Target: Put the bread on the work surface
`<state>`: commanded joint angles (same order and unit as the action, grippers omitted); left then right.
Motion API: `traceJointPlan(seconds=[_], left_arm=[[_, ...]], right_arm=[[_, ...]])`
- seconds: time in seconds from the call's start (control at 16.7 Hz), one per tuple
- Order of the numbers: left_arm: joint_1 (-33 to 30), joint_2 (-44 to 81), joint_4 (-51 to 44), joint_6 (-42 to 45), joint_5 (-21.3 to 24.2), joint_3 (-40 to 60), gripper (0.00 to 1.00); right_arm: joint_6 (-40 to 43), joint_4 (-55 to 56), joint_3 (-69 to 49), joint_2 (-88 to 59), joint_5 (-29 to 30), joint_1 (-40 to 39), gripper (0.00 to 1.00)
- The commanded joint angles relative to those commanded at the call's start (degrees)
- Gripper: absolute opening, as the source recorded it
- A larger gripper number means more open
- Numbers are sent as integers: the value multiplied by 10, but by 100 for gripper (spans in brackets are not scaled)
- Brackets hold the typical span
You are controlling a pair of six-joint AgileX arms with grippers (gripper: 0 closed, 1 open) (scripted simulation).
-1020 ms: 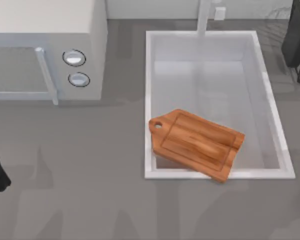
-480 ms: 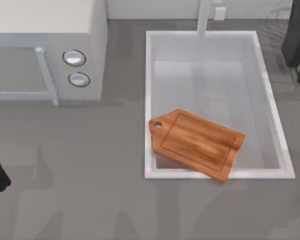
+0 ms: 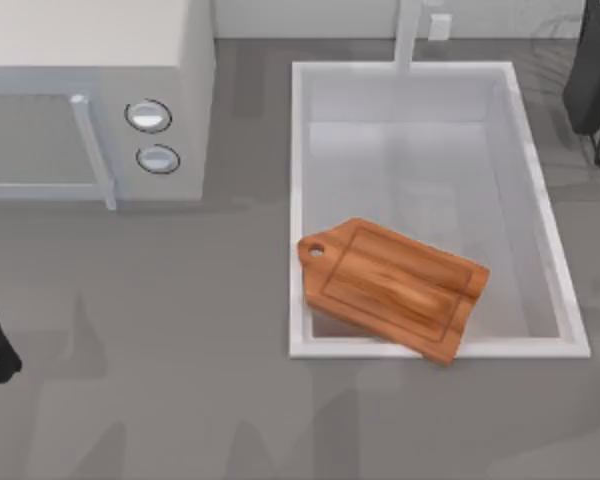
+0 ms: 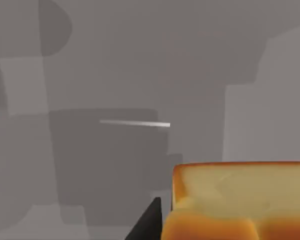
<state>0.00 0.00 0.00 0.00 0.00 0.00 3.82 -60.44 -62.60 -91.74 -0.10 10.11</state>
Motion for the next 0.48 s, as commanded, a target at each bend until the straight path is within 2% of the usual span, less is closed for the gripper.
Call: traceJointPlan(seconds=[0.48], left_arm=[[0,0,0,0,0,0,100]], right_arm=[[-9,-29,-27,8,0,-9,0]])
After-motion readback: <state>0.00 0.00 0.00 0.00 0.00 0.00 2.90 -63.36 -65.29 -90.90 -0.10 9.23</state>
